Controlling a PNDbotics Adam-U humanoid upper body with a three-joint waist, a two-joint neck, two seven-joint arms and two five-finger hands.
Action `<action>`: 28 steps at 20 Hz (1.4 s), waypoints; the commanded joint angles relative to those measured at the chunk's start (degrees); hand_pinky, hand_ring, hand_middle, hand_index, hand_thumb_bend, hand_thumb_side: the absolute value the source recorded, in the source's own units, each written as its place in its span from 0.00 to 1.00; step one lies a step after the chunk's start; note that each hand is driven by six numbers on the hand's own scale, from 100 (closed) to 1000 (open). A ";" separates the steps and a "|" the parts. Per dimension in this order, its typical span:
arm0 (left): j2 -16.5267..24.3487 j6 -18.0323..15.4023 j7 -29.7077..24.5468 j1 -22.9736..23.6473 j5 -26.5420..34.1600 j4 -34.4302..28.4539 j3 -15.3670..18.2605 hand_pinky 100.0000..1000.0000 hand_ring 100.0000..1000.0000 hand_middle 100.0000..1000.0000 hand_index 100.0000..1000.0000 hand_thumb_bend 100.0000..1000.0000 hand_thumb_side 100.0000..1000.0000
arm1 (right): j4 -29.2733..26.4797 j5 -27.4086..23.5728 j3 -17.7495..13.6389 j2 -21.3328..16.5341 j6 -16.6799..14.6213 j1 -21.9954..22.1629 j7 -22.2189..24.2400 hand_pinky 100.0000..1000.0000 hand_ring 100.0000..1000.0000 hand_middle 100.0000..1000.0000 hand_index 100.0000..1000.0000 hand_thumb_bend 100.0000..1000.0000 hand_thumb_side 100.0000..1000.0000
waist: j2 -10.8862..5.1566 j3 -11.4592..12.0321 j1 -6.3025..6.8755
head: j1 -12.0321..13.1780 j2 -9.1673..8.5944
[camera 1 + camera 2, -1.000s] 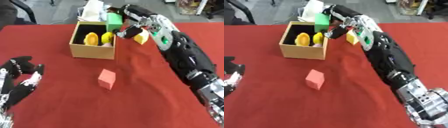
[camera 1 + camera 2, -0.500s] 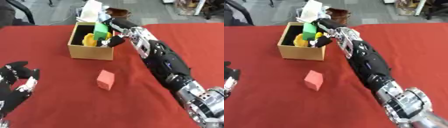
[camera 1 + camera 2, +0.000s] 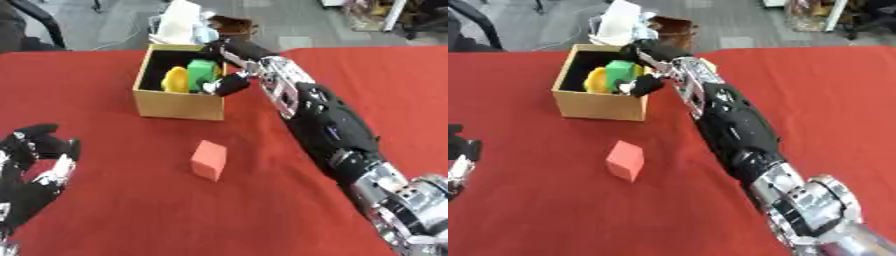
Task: Pick up objects on the table and place them in the box.
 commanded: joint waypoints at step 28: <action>0.46 -0.16 -0.09 0.17 -0.30 -0.37 1.04 0.59 0.48 0.46 0.69 0.32 0.33 | 12.16 -0.19 -8.28 -10.62 17.24 -0.06 -12.39 0.82 0.88 0.93 0.95 0.24 0.53 | -0.23 -1.23 -0.64 | 0.53 -1.41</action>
